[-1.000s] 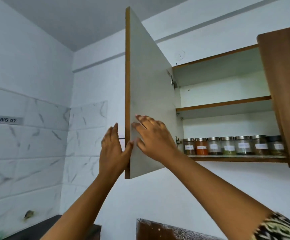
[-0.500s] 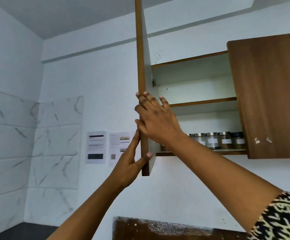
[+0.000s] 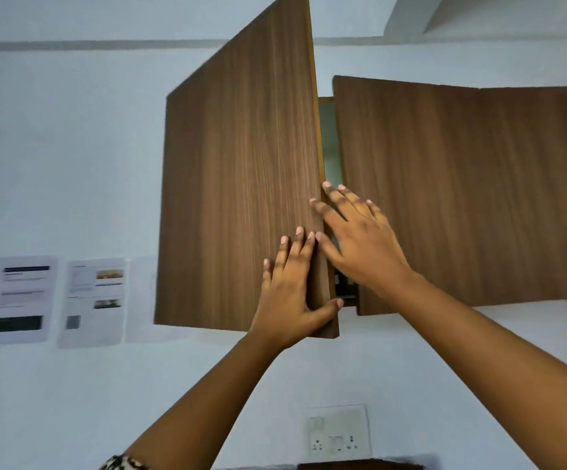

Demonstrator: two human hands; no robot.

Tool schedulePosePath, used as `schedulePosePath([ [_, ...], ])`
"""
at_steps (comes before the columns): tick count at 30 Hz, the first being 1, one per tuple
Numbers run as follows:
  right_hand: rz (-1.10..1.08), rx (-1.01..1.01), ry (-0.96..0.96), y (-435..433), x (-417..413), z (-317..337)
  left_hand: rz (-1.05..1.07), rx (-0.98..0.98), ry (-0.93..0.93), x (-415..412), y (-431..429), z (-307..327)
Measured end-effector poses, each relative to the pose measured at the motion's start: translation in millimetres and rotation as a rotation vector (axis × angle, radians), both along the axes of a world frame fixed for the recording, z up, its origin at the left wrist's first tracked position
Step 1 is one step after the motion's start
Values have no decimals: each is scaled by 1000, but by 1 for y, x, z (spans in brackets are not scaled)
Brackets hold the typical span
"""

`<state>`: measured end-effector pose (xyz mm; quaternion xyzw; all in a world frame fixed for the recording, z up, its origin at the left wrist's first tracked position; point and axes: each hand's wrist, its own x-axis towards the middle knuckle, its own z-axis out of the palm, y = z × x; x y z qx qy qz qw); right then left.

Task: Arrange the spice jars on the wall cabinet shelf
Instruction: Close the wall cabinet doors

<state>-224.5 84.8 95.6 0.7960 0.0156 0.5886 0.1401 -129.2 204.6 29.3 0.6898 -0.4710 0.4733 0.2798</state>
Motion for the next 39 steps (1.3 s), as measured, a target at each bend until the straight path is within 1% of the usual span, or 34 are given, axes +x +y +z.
schedulePosePath([
  [3, -38, 51, 84, -53, 30, 1, 98, 17, -11, 32, -52, 1],
  [7, -53, 78, 169, -104, 71, 4, 219, 23, -37, 69, -97, -1],
  [13, -32, 107, 212, -153, 130, 3, 356, 42, -43, 112, -143, -1],
  [16, 5, 145, 216, -166, 153, 0, 388, 39, -39, 124, -155, -1],
  [20, 43, 144, 165, -179, 177, -5, 431, 25, -36, 142, -169, -1],
  [24, 122, 206, 187, -189, 199, -7, 476, 29, -43, 158, -178, -1],
  [29, 94, 207, 207, -197, 219, -10, 493, 47, -29, 174, -187, 0],
  [35, 45, 167, 138, -200, 229, -14, 528, 63, -58, 187, -193, 0],
  [39, 23, 153, 120, -200, 232, -14, 538, 84, -36, 185, -192, 2],
])
